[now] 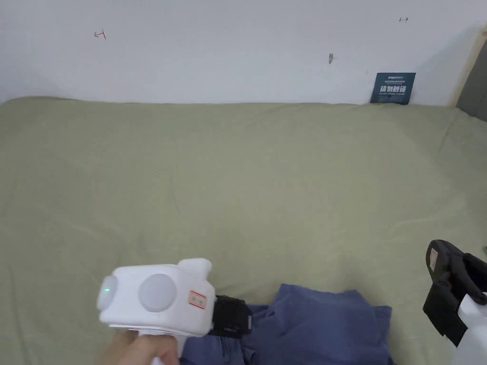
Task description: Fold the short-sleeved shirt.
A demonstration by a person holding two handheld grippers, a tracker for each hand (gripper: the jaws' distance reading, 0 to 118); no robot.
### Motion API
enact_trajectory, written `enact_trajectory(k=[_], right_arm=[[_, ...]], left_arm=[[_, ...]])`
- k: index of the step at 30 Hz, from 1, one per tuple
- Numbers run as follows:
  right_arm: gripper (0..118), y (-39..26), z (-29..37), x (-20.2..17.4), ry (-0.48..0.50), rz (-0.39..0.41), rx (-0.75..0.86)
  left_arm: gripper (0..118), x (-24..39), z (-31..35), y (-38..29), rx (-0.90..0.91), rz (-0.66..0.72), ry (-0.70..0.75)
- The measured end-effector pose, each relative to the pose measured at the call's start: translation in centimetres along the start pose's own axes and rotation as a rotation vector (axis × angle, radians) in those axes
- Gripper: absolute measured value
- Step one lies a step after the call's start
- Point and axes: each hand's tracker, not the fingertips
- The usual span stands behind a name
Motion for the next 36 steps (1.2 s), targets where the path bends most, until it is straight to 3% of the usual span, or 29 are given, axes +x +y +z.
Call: enact_trajectory(k=[1, 2, 3, 6, 9, 16, 19, 22, 27, 31, 35, 36], right_arm=[[1, 0.0, -0.1, 0.0, 0.001, -0.007, -0.003], [1, -0.1, -0.3, 0.0, 0.005, -0.014, -0.007], [1, -0.2, -0.5, 0.0, 0.008, -0.019, -0.010], [1, -0.4, -1.0, -0.5, 0.021, -0.014, -0.021], [1, -0.7, -1.2, -1.0, 0.033, -0.015, -0.032], [1, -1.3, -1.2, -1.5, 0.046, 0.011, -0.076], [1, -1.4, -1.3, -1.5, 0.043, 0.014, -0.088], [1, -1.4, -1.9, -1.7, 0.047, 0.016, -0.097], [1, -0.7, -2.5, -2.4, 0.058, 0.006, -0.074], [1, -0.2, -2.8, -3.2, 0.073, 0.010, -0.061], [1, -0.3, -3.1, -3.8, 0.072, 0.006, -0.059], [1, -0.4, -3.1, -3.8, 0.075, -0.001, -0.064]], left_arm=[[46, -0.9, 1.3, 0.1, 0.044, 0.017, 0.001], [8, -2.1, 2.6, 0.1, 0.077, 0.043, -0.004], [0, -3.5, 3.4, 0.1, 0.099, 0.062, -0.014], [0, -6.7, 3.8, 0.0, 0.078, 0.107, -0.011], [0, -8.6, 0.6, 0.1, 0.016, 0.226, -0.120], [0, -5.2, -9.4, -2.9, -0.145, 0.253, -0.264], [0, -5.7, -8.1, -2.6, -0.091, 0.265, -0.306], [0, -5.9, -5.9, -2.0, -0.096, 0.200, -0.249], [0, -9.6, 3.5, -1.2, 0.061, 0.163, -0.278], [0, -14.8, 7.1, -2.0, 0.081, 0.219, -0.148], [0, -18.4, 6.6, -3.1, 0.062, 0.293, -0.183], [16, -18.9, 6.1, -3.3, 0.043, 0.301, -0.223]])
